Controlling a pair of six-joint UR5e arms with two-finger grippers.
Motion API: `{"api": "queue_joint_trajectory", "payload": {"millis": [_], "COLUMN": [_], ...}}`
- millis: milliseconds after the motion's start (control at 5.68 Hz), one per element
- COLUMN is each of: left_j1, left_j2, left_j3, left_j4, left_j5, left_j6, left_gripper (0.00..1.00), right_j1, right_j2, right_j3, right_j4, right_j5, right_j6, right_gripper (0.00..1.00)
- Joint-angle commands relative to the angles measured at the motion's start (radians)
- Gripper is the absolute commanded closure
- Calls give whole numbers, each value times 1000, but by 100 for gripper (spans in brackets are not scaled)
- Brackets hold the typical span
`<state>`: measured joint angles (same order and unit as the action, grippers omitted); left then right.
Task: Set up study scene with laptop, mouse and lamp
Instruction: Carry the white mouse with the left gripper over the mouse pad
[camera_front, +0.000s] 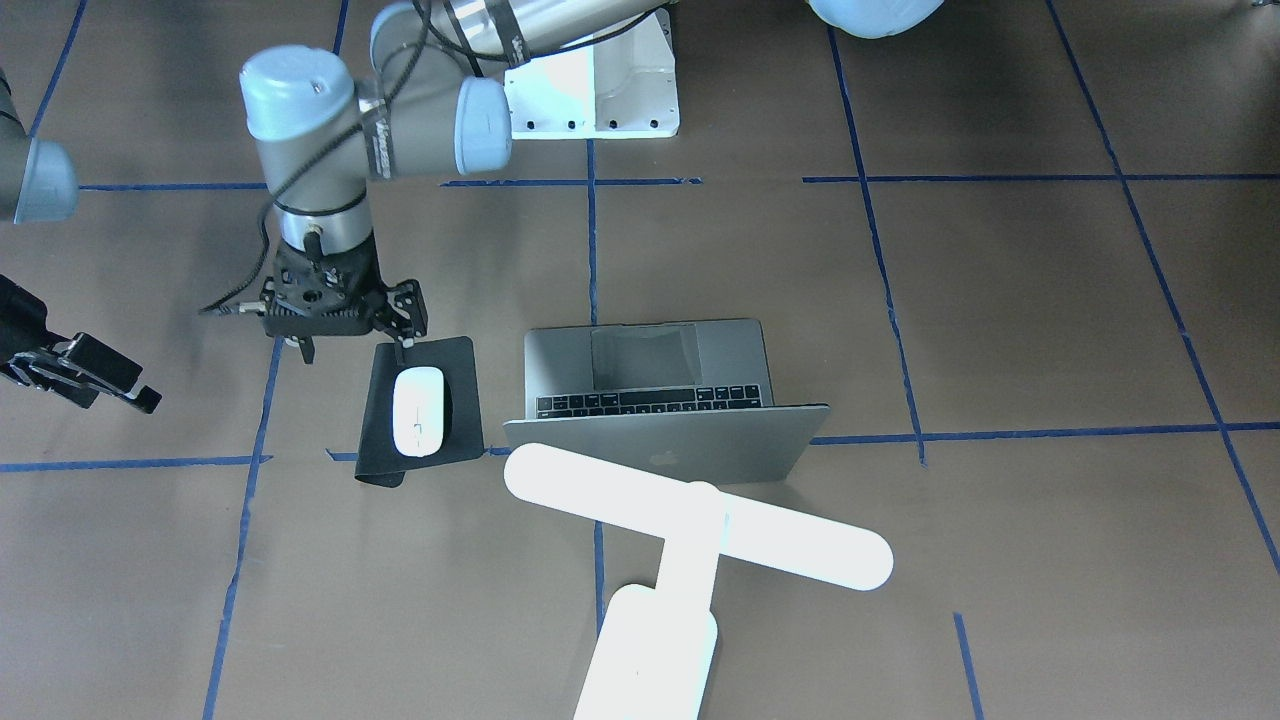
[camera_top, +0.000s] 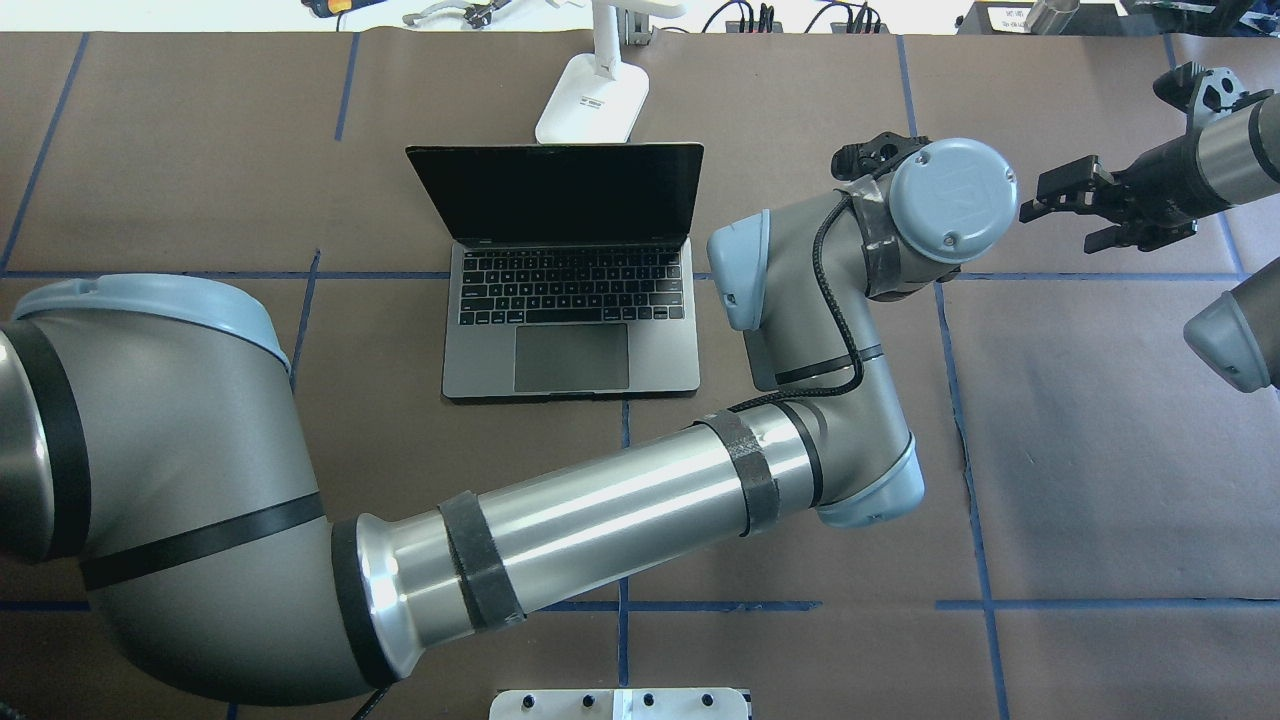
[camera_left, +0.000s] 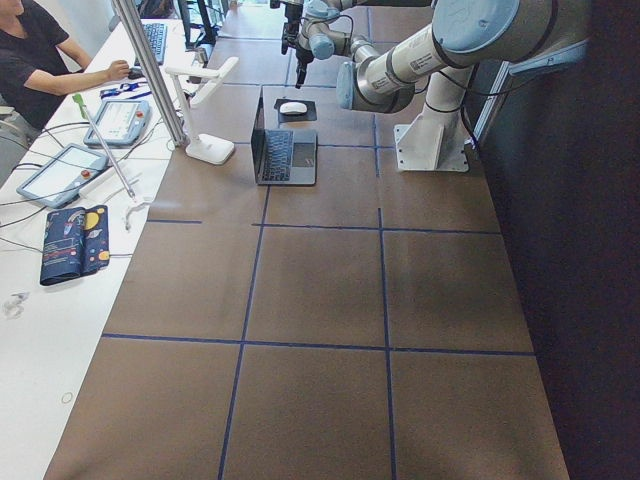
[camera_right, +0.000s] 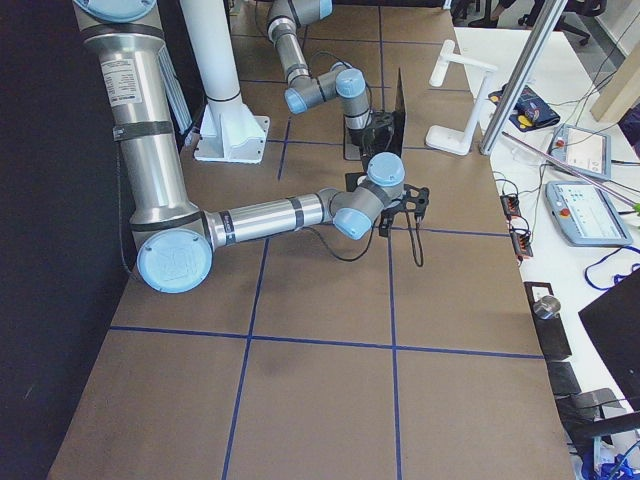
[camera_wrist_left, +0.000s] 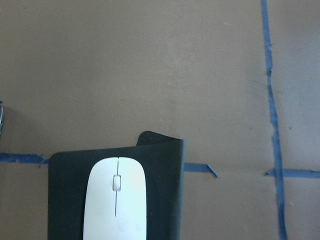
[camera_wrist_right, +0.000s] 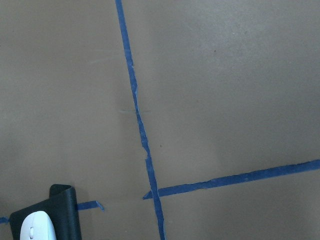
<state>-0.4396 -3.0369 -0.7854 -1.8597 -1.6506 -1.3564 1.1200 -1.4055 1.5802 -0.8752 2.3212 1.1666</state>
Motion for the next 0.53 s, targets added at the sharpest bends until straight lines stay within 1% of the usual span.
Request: {"api": "queue_joint_trajectory", "payload": {"millis": [0, 176, 352], "left_j1": [-10, -46, -91], "left_j2": [155, 240, 303], "left_j3": [-328, -438, -498], "left_j4": [162, 168, 169], "left_j5": [-41, -117, -191], "left_j6": [13, 16, 76], "left_gripper": [0, 0, 0], "right_j1": [41, 76, 107], "right_j2": [-39, -81, -114], "right_j3": [4, 6, 8], "right_j4": [2, -2, -4], "right_j5": [30, 30, 30], "right_j6": [-59, -164, -244], "right_gripper": [0, 0, 0]}}
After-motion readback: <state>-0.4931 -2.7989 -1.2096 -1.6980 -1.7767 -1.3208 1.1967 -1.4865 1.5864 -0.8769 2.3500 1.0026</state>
